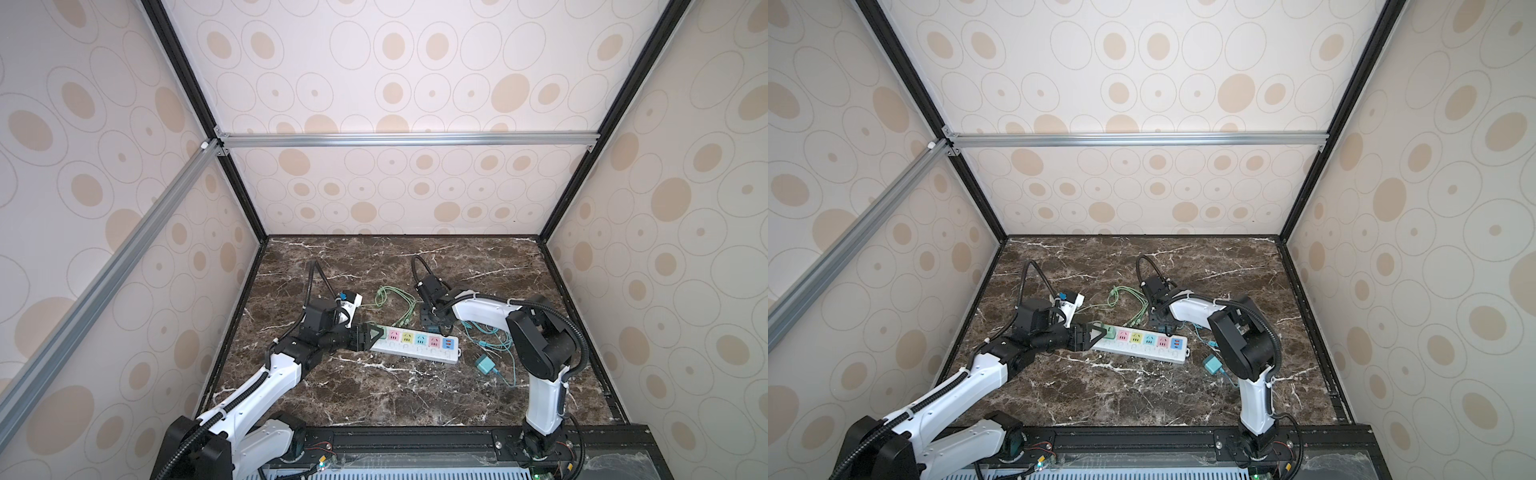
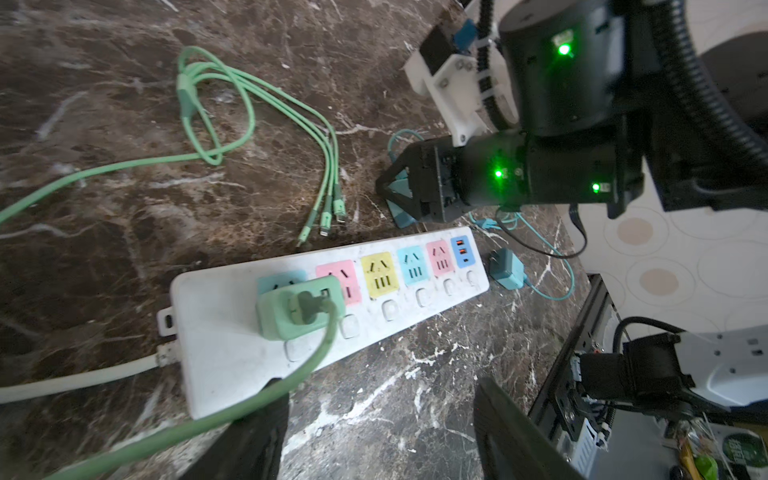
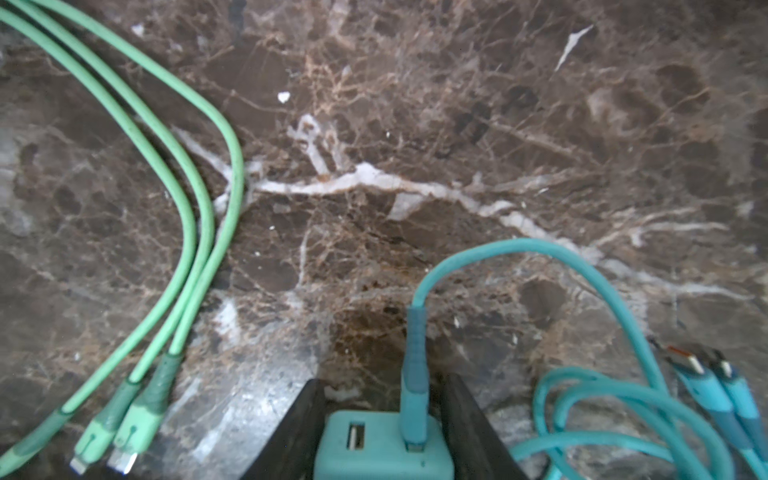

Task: Insert plugs into power strip
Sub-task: Pick up the plug from the center of the table.

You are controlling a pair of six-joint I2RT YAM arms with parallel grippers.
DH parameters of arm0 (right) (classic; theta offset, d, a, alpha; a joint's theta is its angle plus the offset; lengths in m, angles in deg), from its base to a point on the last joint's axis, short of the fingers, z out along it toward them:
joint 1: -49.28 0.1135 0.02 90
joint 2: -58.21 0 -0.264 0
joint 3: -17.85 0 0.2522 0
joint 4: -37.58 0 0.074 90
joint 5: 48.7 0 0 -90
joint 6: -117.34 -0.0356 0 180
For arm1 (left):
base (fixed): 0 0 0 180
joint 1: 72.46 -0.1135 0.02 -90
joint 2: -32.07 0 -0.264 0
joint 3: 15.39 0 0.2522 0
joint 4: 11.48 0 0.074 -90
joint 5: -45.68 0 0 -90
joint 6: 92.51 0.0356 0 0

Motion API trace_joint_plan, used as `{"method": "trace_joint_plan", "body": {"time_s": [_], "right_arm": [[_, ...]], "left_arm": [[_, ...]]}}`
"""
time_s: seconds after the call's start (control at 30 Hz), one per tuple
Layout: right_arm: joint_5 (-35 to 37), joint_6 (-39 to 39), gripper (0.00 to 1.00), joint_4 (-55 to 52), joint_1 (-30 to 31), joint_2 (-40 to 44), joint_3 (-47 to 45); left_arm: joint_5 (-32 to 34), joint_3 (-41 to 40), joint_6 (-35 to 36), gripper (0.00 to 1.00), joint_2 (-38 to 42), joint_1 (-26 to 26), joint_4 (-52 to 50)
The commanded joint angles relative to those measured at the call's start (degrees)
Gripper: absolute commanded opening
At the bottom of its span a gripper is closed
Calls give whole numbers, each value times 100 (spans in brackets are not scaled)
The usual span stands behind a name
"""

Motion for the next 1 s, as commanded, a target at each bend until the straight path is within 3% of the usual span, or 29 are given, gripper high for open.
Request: {"method": "trace_joint_plan", "body": {"time_s": [0.0, 0.2, 0.5, 0.97], "right_arm": [[-551, 98, 29, 135, -32, 310, -20], [-1088, 198, 28, 326, -234, 895, 32], [-1322, 286, 27, 489, -316, 1759, 2], [-1344, 293, 27, 607, -342, 1427, 65]], "left_arm": [[-57, 295, 71, 71, -143, 329, 314], [-168, 375, -392, 71, -518, 845, 1119], [148, 600, -808, 68, -1203, 1308, 1933], [719, 718, -566, 69, -1423, 1350, 1646]]}}
